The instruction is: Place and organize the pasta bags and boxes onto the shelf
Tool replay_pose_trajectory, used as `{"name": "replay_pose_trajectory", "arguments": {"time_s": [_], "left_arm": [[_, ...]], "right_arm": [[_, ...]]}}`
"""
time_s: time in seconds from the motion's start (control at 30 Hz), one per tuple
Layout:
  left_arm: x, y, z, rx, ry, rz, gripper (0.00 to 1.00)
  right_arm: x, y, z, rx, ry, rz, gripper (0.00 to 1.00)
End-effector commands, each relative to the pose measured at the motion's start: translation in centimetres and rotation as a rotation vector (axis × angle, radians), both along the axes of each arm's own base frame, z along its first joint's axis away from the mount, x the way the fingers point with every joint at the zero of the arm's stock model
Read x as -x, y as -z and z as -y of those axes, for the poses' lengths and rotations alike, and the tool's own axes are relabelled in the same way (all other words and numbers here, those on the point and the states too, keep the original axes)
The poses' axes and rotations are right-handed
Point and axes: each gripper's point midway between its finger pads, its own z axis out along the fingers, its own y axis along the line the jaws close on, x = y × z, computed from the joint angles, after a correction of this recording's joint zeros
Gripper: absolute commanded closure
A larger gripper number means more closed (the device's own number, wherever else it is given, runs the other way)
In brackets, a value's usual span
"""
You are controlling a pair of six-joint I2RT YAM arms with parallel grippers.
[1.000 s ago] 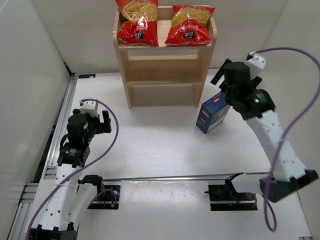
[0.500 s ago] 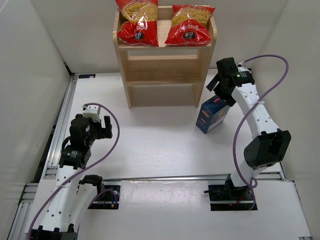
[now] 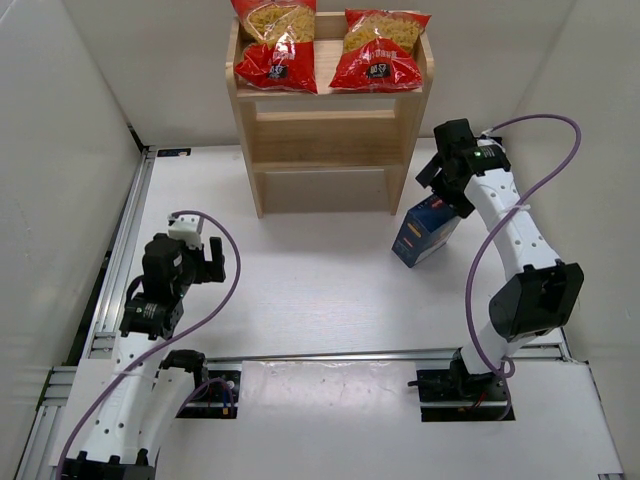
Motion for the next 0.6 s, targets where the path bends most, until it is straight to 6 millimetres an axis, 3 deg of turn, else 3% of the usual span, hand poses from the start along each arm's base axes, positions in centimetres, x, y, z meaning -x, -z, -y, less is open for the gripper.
{"name": "replay_pose_trajectory", "arguments": {"time_s": [0.0,0.27,0.4,0.57], "left_arm": [[0.2,0.4,-0.2,0.006,-0.009,-0.007,0.00],[0.2,1.2,0.2,0.012,0.008,-0.037,0.00],[0.3,1.6,0.3,0.015,0.016,-0.047,0.00],[0.6,2.1,0.3,0.015,0.016,-0.048,0.00]], "right_arm": [[3.5,-0.1,0.3,-0.002,-0.010,-0.088,0.00],[3.7,-2.1,0.4,0.017,-0.030,-0.080,0.00],[3.7,-0.2,0.0,0.003,-0.016,-0.122,0.00],[1.5,0.7,-1.4,-0.044,-0.001,-0.086,0.00]]}}
